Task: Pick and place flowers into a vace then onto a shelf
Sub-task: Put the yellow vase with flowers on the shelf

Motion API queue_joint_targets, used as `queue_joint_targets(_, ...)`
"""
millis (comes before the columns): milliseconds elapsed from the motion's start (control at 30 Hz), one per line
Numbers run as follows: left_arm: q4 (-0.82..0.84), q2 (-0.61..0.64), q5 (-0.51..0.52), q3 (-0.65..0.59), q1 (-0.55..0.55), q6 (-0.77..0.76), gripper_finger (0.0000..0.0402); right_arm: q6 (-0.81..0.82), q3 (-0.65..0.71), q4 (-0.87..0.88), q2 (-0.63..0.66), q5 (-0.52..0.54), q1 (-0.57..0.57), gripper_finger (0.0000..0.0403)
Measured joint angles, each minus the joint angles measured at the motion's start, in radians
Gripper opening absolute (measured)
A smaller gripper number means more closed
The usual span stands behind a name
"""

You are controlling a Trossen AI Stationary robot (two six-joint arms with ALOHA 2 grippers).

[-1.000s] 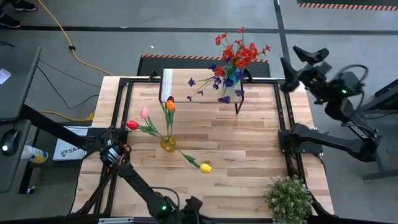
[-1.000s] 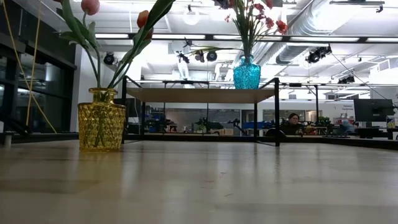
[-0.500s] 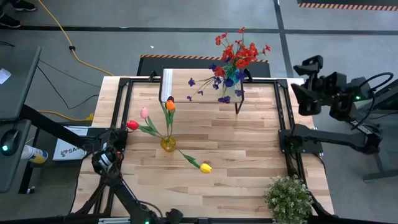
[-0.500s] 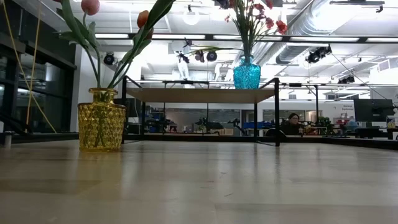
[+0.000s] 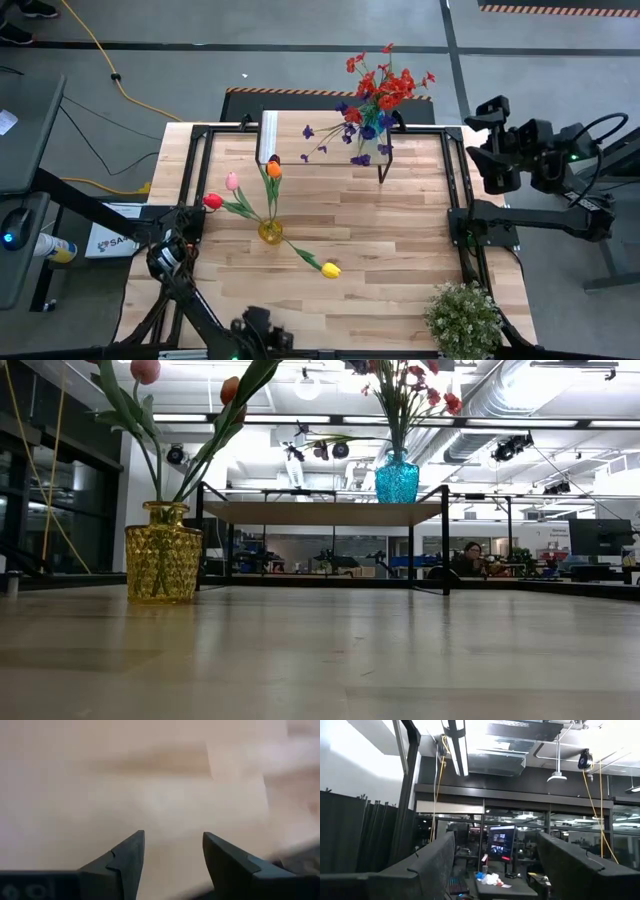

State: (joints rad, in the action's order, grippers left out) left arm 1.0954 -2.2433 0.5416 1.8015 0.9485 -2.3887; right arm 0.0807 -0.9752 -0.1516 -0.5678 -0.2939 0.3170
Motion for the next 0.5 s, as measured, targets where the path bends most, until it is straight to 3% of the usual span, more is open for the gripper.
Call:
queue_joint_targets(133,0.201,0.0,0.058,0.0,-0.029,-0.017,0.0232,-0.038,0.0,0.001,0.0,0.003,0.001,0.0273)
queue_joint_targets(300,0.373,0.0,0.055,0.0,-0.089,-0.012,0.0232,-0.056,0.0,0.005,0.0,0.003,0.001,0.0273)
queue_joint_targets(500,0.442,0.0,0.042,0.0,-0.158,-0.004,0.0232,-0.06,0.0,0.005,0.0,0.003,0.001,0.0273)
